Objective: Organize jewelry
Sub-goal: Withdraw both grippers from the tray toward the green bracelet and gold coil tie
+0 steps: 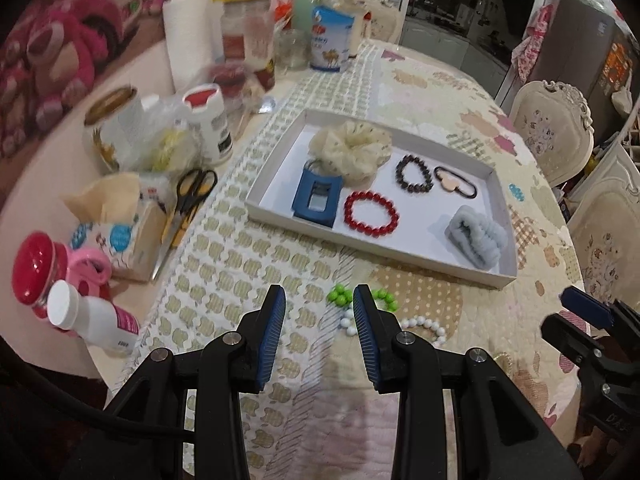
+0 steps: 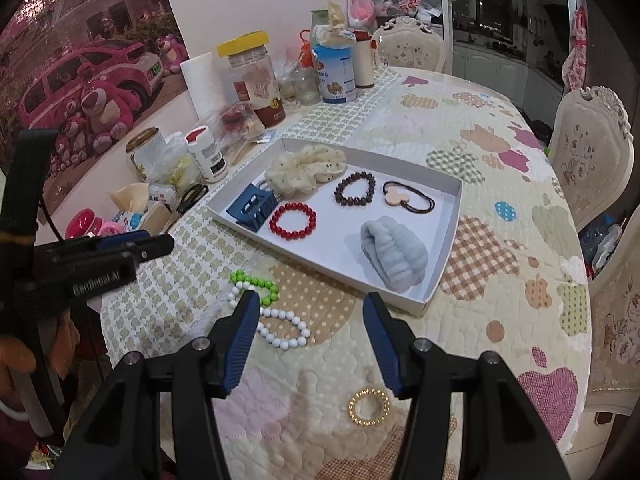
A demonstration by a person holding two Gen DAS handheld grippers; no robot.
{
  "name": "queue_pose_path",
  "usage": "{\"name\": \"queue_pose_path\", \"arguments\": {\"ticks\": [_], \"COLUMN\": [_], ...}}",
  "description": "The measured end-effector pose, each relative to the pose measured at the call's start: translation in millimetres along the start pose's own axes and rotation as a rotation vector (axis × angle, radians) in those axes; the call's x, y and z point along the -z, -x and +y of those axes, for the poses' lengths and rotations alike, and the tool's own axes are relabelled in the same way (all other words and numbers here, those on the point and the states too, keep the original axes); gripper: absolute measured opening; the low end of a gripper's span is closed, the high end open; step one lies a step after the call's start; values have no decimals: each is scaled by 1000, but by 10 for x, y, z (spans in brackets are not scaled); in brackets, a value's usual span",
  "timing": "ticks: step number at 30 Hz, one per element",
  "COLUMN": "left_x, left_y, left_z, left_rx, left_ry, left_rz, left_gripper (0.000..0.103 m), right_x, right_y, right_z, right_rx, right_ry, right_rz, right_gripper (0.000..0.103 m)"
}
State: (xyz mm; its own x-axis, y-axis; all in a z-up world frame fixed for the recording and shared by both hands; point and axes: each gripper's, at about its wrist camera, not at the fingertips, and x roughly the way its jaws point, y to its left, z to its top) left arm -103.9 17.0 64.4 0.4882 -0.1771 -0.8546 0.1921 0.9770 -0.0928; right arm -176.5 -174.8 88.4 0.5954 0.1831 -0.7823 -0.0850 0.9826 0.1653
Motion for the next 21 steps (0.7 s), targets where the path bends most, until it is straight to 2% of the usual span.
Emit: {"name": "queue_pose_path", "arguments": {"ticks": [8, 15, 18, 21], "left_x": [25, 13, 24, 34], "left_y": [-319, -707, -847, -991], "left_z": [225, 197, 104, 61], "left_rx": [50, 74, 42, -8], "left_ry": [73, 45, -29, -62], "left_rz": [100, 198, 236, 263], "left_gripper": [26, 26, 26, 26], "right_x": [181, 280, 292, 284], "right_y": [-145, -259, -276, -281], "right_z": [-177, -303, -352, -402], "right_rx": [11, 19, 23, 29], "right_ry": [-23, -58, -74, -91], "right_rz": [60, 101, 107, 107], "right_gripper": [56, 56, 56, 56]}}
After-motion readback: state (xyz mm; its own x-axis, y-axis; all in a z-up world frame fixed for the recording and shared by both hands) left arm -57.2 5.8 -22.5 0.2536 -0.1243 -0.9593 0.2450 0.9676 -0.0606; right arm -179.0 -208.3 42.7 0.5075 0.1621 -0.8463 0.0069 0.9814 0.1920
